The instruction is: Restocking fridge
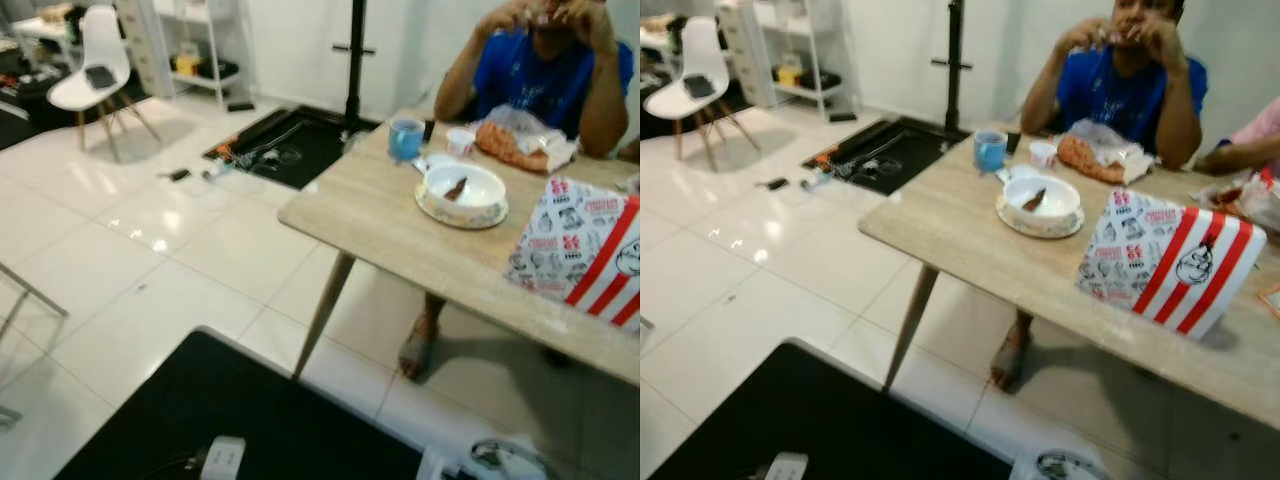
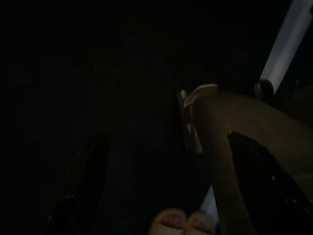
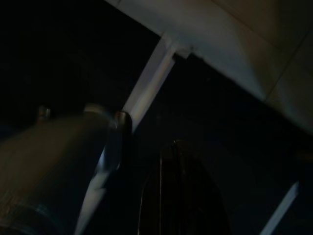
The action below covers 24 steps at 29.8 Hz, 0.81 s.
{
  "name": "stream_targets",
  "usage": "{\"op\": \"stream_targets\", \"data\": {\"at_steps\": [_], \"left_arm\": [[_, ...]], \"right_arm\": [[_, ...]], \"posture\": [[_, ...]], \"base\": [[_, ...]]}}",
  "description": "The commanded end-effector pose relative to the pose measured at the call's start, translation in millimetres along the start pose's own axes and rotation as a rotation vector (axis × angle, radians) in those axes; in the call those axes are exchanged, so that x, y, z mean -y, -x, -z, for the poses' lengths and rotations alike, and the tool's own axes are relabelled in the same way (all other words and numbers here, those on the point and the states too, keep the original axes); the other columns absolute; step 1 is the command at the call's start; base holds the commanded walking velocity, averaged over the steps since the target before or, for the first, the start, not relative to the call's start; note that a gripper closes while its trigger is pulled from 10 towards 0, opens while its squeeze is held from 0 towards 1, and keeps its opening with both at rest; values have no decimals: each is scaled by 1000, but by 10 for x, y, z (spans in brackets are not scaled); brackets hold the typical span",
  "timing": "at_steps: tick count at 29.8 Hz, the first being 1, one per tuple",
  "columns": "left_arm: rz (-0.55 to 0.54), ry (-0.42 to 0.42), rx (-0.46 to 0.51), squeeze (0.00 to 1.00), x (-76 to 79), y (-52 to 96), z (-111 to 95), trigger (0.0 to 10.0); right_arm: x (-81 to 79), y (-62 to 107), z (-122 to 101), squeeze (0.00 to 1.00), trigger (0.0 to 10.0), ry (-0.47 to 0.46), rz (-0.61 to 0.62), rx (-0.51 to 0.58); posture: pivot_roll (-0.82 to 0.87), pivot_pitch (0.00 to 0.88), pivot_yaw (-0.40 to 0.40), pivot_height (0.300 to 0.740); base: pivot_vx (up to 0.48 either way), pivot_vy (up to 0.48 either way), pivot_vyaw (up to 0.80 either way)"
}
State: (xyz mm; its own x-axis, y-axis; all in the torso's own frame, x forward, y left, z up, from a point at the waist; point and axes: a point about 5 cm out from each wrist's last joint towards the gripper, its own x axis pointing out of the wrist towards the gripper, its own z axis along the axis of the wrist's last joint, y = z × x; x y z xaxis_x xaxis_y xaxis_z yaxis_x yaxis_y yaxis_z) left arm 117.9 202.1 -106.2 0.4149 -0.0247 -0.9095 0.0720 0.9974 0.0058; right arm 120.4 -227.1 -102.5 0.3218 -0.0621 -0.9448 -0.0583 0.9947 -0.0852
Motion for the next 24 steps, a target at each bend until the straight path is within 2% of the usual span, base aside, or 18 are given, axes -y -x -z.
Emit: {"op": "stream_targets", "data": {"at_steps": [1,5,17,20,24], "left_arm": [[11,0,-28,0,30,4,70,10000],[13,-1,-27,0,37,1,59,10000],[10,16,-11,0,28,1,38,10000],[21,7,-12,0,29,1,36,10000],[22,17,-20,0,37,0,46,10000]], "right_arm": [[78,10,-30,0,10000,10,22,7],[81,11,-27,0,10000,12,23,6],[79,11,-23,0,10000,16,28,12],[75,10,-34,0,10000,3,31,23],[68,9,-38,0,10000,0,29,25]], "posture": [[-12,0,20,740],[-13,0,21,740],[-11,0,23,740],[-11,0,24,740],[-11,0,24,740]], "base": [[255,0,-781],[254,0,-781],[0,0,-781],[0,0,0],[0,-371,0]]}}
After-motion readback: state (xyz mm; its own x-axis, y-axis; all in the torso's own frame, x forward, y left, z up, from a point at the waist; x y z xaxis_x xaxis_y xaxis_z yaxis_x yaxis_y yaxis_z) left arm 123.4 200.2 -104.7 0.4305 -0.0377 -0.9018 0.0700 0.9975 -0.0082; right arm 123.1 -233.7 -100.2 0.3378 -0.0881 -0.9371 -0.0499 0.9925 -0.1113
